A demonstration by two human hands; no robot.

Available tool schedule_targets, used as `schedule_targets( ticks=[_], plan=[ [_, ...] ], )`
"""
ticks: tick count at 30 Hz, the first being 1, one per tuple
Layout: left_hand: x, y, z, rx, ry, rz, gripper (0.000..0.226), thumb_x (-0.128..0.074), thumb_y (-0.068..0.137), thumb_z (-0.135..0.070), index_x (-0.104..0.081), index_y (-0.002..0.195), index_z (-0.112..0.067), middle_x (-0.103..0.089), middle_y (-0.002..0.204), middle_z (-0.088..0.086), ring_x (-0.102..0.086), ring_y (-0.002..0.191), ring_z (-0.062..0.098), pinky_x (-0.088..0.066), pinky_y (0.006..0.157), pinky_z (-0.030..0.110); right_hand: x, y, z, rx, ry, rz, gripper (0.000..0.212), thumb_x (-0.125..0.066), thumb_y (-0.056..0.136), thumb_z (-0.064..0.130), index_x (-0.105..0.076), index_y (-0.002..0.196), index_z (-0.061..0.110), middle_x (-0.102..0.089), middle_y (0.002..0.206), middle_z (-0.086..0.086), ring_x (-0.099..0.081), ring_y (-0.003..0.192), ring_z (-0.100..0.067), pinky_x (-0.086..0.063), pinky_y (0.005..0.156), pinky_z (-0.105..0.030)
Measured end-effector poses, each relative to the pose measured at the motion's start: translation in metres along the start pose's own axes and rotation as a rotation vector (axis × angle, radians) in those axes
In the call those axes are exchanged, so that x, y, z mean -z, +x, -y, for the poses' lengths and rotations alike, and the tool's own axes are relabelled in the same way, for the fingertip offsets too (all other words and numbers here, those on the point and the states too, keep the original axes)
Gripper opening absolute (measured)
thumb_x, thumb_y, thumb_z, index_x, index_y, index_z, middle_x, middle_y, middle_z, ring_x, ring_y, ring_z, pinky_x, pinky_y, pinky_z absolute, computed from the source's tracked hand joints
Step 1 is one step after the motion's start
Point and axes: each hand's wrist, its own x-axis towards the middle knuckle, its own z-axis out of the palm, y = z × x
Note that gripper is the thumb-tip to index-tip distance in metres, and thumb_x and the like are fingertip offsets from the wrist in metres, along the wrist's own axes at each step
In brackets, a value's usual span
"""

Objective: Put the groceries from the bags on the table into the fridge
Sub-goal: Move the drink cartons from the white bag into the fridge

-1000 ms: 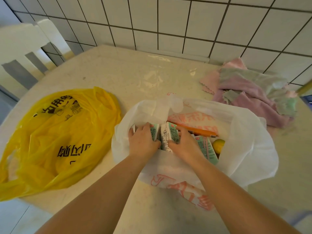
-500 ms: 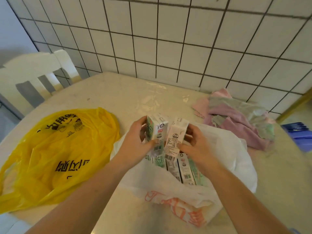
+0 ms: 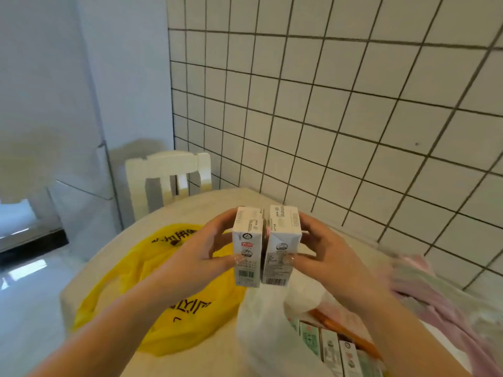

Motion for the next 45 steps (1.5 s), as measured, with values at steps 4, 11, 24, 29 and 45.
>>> schedule_targets(
  ticks=[4,11,24,29,45],
  plan=[
    [0.072,-0.043,-0.001,-0.039,0.056,-0.073,0.074,-0.064,0.084,-0.006,-0.033,0.127,-0.059,-0.052,0.124,-0.032,-0.048,0.118,-0.009,-0.051,0.09,0.024,-0.067,0.02,0.04,0.079,0.003,0.08,0.065,-0.068,0.08,0.001,-0.047,0.118,0.048,-0.057,0.115,0.033,-0.052,0.109,0.011,-0.052,0.078,-0.016],
    [0.229,-0.151,0.018,0.002,0.049,-0.277,0.069,-0.062,0.085,-0.006,-0.032,0.123,-0.056,-0.053,0.12,-0.033,-0.048,0.116,-0.011,-0.05,0.08,0.013,-0.244,0.051,0.11,0.176,0.051,0.245,0.062,-0.067,0.08,0.0,-0.05,0.115,0.048,-0.059,0.109,0.034,-0.054,0.105,0.011,-0.053,0.072,-0.017],
    [0.47,-0.302,0.048,0.111,0.246,-0.566,0.07,-0.058,0.09,-0.01,-0.023,0.121,-0.063,-0.046,0.107,-0.051,-0.046,0.098,-0.028,-0.043,0.073,0.003,-0.522,0.122,0.208,0.326,0.168,0.537,0.058,-0.069,0.079,0.007,-0.051,0.112,0.051,-0.059,0.117,0.028,-0.053,0.113,0.007,-0.045,0.095,-0.029],
    [0.538,-0.315,0.081,0.154,0.237,-0.641,0.072,-0.058,0.09,-0.01,-0.024,0.128,-0.061,-0.045,0.119,-0.045,-0.046,0.11,-0.017,-0.048,0.09,0.024,-0.597,0.163,0.219,0.317,0.169,0.606,0.06,-0.065,0.083,0.007,-0.045,0.114,0.054,-0.055,0.114,0.032,-0.051,0.11,0.008,-0.045,0.089,-0.027],
    [0.824,-0.2,0.187,0.257,0.353,-0.743,0.074,-0.059,0.089,-0.014,-0.018,0.124,-0.064,-0.035,0.123,-0.044,-0.04,0.104,-0.025,-0.036,0.099,0.017,-0.817,0.429,0.247,0.301,0.203,0.613,0.057,-0.063,0.085,0.013,-0.038,0.112,0.057,-0.048,0.114,0.032,-0.047,0.107,0.003,-0.045,0.096,-0.043]
  ],
)
